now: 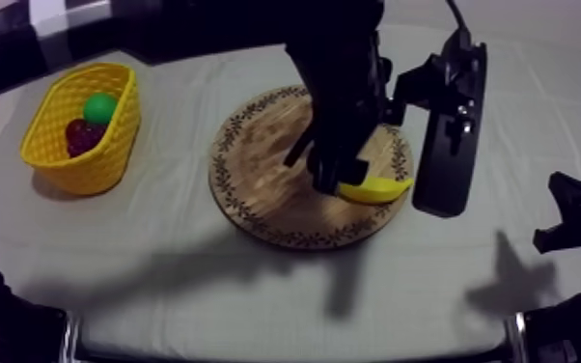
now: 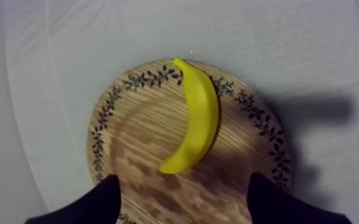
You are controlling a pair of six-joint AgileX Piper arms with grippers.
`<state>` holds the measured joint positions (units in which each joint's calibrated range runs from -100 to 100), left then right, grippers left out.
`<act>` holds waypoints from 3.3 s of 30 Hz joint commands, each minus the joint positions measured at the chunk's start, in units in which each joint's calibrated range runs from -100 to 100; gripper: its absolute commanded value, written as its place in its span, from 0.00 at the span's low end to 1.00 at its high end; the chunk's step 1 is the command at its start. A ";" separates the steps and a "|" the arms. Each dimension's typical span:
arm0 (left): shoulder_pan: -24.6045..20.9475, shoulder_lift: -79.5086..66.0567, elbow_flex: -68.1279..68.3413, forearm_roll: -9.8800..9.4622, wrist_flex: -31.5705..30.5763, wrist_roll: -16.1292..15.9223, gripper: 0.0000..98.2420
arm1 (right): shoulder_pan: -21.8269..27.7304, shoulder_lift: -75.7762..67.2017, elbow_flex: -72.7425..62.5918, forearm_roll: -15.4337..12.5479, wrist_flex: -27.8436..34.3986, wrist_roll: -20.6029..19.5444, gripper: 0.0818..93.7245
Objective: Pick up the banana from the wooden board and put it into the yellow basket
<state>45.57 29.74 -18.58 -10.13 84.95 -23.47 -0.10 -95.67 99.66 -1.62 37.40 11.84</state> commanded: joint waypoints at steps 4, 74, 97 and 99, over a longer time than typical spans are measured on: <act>-0.24 4.83 -0.19 -0.13 -0.14 -0.09 0.82 | 0.02 0.00 0.01 -0.02 -0.06 0.00 0.00; 1.24 6.27 -9.08 -2.11 -0.37 2.22 0.25 | 0.02 0.00 0.01 -0.02 -0.06 0.00 0.00; -9.63 -7.28 -0.74 1.00 -0.02 21.36 0.18 | 0.02 0.00 0.01 -0.02 -0.06 0.00 0.00; -11.48 -8.88 1.25 1.33 -0.01 22.68 0.18 | 0.02 0.00 0.01 -0.02 -0.06 0.00 0.00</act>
<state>35.98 21.96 -18.77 -9.03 84.99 -2.77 -0.10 -95.67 99.66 -1.62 37.39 11.82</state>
